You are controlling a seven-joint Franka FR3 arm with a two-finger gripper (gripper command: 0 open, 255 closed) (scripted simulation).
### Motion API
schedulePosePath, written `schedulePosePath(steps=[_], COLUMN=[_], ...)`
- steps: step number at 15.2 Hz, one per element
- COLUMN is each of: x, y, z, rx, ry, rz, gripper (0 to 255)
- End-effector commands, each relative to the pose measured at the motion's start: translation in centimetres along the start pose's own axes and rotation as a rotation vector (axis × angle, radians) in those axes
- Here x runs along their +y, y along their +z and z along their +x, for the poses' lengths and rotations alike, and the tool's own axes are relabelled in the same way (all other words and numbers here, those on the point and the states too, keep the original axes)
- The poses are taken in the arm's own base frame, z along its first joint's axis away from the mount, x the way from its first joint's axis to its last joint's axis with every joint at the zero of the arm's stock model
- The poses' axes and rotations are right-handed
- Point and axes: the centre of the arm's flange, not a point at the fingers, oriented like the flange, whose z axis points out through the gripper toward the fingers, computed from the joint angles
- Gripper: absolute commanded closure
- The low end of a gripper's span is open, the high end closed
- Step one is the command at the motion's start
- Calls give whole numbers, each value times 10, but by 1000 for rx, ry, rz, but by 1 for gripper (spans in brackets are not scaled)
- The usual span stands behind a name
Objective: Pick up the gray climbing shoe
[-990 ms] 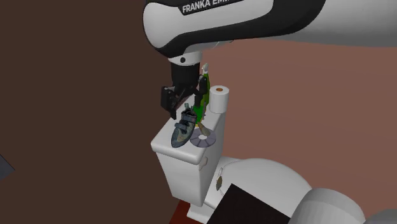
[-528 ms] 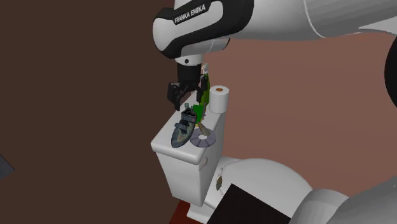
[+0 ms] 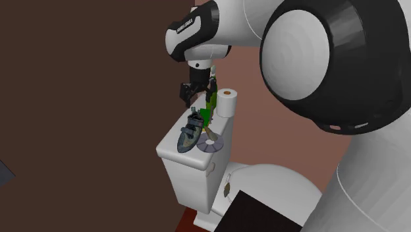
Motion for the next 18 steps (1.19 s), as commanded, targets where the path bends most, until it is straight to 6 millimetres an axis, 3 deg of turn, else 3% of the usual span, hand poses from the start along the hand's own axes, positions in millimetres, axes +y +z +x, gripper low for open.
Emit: schedulePosePath(steps=[1,7,10,11,18], x=[10,12,12,12,12], y=[8,39,42,42,42], z=[6,4,4,4,4], rx=[3,3,3,3,3], ry=[10,10,10,10,10], rz=[2,2,2,2,2], gripper=[0,0,0,255,255])
